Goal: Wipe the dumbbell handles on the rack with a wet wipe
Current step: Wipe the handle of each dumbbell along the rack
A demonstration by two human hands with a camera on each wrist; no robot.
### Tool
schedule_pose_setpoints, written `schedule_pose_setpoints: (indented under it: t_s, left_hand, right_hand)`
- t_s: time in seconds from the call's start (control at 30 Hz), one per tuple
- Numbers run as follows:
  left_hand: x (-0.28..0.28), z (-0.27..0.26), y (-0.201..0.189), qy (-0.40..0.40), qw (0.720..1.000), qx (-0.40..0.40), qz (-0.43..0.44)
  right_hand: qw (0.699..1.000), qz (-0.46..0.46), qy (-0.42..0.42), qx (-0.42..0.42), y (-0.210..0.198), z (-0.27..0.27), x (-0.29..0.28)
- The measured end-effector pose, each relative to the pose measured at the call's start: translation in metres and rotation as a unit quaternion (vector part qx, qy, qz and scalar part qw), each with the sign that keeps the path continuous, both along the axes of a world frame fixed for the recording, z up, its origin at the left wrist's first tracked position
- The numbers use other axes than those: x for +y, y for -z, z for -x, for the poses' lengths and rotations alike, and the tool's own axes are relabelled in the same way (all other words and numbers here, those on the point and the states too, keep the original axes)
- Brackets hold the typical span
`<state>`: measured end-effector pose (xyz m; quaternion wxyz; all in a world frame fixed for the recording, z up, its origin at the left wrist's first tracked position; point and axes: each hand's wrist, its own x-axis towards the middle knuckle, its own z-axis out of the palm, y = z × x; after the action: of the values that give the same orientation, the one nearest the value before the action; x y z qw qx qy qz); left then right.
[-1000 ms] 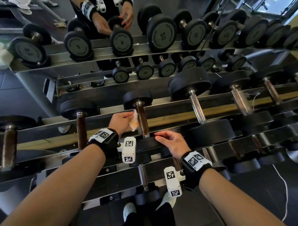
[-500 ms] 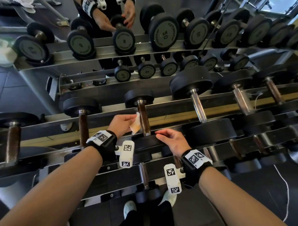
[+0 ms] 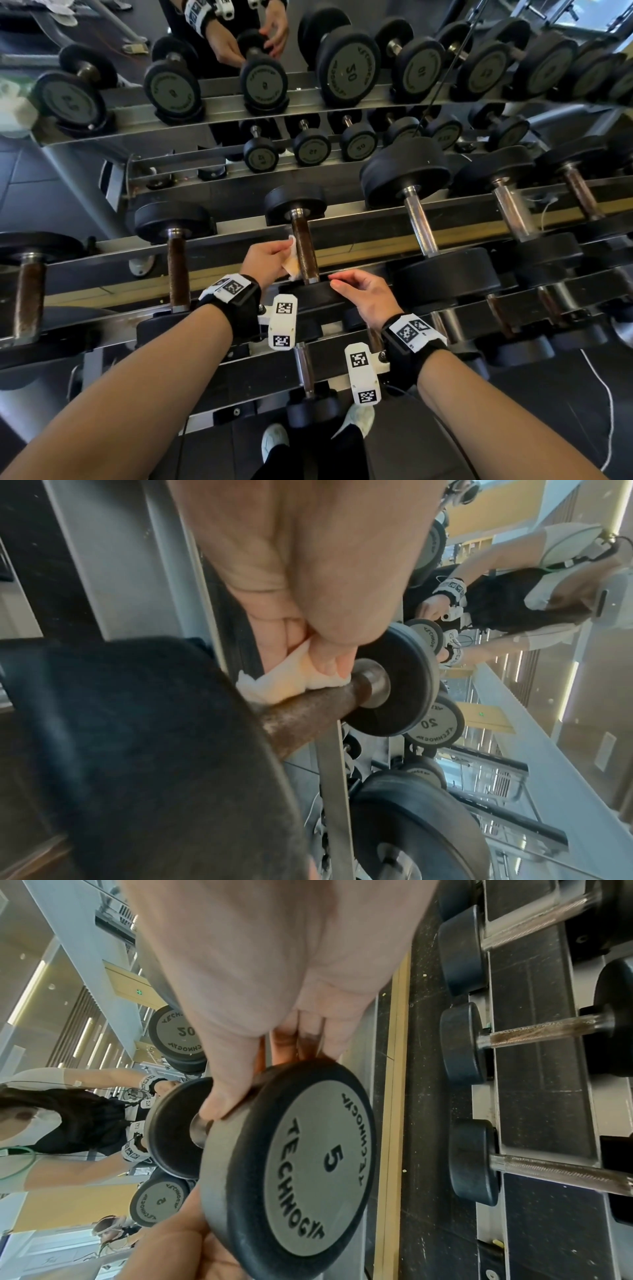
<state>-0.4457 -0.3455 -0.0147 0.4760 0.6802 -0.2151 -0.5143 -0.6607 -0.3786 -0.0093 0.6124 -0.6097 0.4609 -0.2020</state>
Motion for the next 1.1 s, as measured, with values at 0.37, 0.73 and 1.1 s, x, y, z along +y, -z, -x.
schedule_pose_setpoints:
  t_s: [0.37,0.73,1.1]
  left_hand:
    - [-0.001,-0.028,-0.006,-0.05,0.998,0.036,-0.016]
    - [0.003,0.003,0.003,0.055,0.991,-0.118,0.003]
    - [0.018,-0.019,-0.004,0.099,0.987,-0.128,-0.02]
  right_hand:
    - [1.0,-0.007,-0.011,0.002,-0.002,0.001,-0.001]
    - [1.0,-0.003,-0.007,0.005,0.001,0.001,-0.001]
    - [0.999,-0.019,-0.028,0.011,-0.006,0.001,-0.005]
